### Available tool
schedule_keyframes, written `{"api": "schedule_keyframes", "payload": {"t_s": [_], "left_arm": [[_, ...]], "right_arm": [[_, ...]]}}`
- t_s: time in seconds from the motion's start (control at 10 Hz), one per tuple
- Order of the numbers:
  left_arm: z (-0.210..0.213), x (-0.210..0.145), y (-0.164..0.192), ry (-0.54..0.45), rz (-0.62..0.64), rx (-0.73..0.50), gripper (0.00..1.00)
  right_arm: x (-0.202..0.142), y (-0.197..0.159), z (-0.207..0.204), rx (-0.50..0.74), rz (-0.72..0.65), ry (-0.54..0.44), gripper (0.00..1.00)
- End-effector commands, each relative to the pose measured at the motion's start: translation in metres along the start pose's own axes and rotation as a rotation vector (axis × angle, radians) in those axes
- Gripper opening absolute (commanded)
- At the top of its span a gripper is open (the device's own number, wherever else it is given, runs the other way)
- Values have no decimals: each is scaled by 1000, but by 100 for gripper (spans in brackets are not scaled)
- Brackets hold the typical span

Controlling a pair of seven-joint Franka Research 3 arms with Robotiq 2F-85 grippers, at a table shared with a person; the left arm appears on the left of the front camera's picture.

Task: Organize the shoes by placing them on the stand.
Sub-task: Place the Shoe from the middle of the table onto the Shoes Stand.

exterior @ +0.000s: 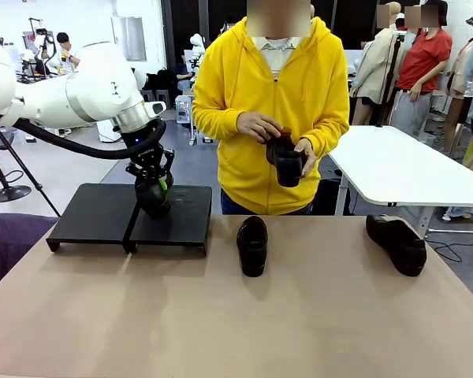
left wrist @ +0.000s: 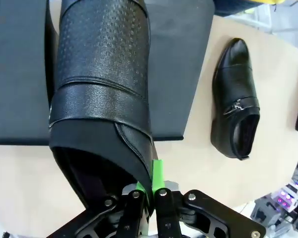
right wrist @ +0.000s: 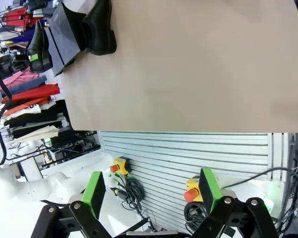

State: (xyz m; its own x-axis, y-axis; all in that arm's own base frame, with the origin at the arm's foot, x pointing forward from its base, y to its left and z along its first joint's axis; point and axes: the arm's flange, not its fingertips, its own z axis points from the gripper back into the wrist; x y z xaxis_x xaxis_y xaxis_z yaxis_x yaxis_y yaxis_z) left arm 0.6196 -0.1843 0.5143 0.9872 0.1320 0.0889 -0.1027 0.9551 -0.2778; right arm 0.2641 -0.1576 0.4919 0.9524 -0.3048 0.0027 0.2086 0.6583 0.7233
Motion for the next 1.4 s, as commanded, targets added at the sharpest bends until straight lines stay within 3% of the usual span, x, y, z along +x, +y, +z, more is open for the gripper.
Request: {"api": "schedule_keyframes", "payload": {"t_s": [0.0, 0.2, 0.4, 0.7, 1.0, 1.3], "left_arm": [[-7, 10, 13, -39, -59, 15, 0], [-10, 15, 17, -164, -136, 111, 0], [-17, 9, 19, -186, -265, 125, 0], [-31, 6, 20, -160, -345, 140, 0], [-44, 10, 20, -90, -268, 166, 0], [-52, 17, 17, -17, -272, 134, 0]], "right_arm": [[-1, -1, 3, -16, 16, 7, 100], [-1, -1, 3, -16, 16, 7, 100], [-1, -1, 3, -16, 16, 7, 100], [-1, -1, 3, -16, 16, 7, 100], [-1, -1, 3, -16, 16, 7, 100], [-1, -1, 3, -16, 16, 7, 100]]}}
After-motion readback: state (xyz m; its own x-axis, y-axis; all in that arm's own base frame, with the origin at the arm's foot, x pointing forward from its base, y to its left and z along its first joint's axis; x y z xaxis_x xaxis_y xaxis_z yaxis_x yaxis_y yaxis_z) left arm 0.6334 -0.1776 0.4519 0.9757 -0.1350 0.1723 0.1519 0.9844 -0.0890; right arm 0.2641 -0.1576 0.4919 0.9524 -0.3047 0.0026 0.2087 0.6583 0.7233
